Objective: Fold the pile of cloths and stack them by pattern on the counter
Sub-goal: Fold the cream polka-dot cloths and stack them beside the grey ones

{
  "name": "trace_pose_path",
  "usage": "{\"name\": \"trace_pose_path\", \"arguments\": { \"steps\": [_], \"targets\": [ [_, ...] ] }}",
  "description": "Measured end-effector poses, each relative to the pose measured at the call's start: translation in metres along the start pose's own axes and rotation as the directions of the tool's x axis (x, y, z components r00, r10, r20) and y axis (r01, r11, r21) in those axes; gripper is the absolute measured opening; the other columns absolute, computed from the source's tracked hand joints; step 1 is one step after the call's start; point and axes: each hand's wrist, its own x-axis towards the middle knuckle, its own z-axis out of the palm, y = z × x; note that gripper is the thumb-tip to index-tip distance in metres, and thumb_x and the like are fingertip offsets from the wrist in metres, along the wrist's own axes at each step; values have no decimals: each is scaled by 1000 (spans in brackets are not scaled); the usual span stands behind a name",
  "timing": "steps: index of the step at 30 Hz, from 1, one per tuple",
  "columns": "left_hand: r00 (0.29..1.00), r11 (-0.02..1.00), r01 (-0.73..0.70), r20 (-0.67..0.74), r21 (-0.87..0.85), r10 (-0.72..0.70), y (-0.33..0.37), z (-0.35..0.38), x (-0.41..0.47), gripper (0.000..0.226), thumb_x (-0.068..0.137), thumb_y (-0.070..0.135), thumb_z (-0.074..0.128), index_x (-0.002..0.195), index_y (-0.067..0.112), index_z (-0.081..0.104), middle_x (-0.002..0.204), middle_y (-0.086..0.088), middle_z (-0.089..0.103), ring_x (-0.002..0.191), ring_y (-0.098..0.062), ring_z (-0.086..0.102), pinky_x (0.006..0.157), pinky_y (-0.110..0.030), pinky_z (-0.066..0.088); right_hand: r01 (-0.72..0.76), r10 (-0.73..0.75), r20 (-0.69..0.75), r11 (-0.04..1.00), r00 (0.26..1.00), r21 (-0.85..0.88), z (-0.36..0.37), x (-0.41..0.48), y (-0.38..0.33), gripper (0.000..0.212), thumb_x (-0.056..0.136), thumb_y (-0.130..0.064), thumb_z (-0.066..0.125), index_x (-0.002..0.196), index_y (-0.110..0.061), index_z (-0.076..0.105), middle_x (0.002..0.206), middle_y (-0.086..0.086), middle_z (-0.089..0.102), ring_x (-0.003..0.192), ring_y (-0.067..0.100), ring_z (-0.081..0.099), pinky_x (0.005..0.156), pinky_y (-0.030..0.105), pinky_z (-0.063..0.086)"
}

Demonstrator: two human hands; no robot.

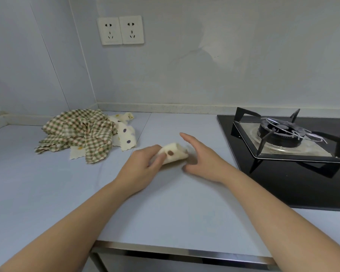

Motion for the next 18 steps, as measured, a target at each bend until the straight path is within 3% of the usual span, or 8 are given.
{"name": "trace_pose_path", "arguments": {
  "steps": [1,3,5,8,11,14,18],
  "targets": [
    [999,984,52,-8,-172,-54,6,-5,0,31,91,37,41,79,13,56,65,8,49,61,-9,44,58,-26,35,-3,1,21,993,1000,115,-1,-1,-3,83,79,-16,74,145,-39,30,146,-21,35,134,-2,33,108,18,29],
    [987,890,141,-12,-434,-162,13,-11,-1,27,90,31,38,73,16,53,67,2,46,64,-11,42,60,-27,33,-1,-3,12,933,1000,361,-3,-2,-7,53,81,-13,75,127,-30,54,130,-19,55,117,-2,52,100,19,41],
    [978,851,172,-20,-496,-209,16,-14,2,31,88,31,34,80,13,58,77,-8,55,73,-18,51,68,-32,39,16,17,-61,861,998,509,-8,-3,-12,19,84,-5,71,96,-18,66,95,-12,68,88,5,62,84,22,48],
    [991,854,93,-38,-512,-131,20,-19,4,34,87,43,43,109,23,59,102,7,65,99,-12,61,86,-26,48,59,46,-188,855,981,515,-12,-5,-20,16,83,-3,70,78,-17,62,72,-9,64,72,7,57,70,24,43],
    [993,913,64,-62,-403,-97,26,-20,9,26,85,29,64,109,35,55,103,19,65,97,-4,62,86,-21,50,125,32,-263,820,964,558,-13,-8,-26,16,79,-5,73,79,-11,58,72,0,59,71,12,53,63,24,40],
    [984,939,60,-138,-338,-112,31,-20,13,33,94,8,55,100,40,58,94,19,66,92,-6,63,84,-29,51,191,14,-331,792,943,579,-14,-10,-31,19,80,-1,73,84,-14,59,73,-7,59,66,4,55,57,14,42],
    [979,922,65,-154,-381,-133,37,-24,13,33,98,6,46,102,36,60,92,11,66,91,-16,60,82,-37,48,233,-15,-344,764,939,602,-15,-11,-30,42,81,1,72,112,-23,56,94,2,64,76,6,64,71,18,49]
  ]
}}
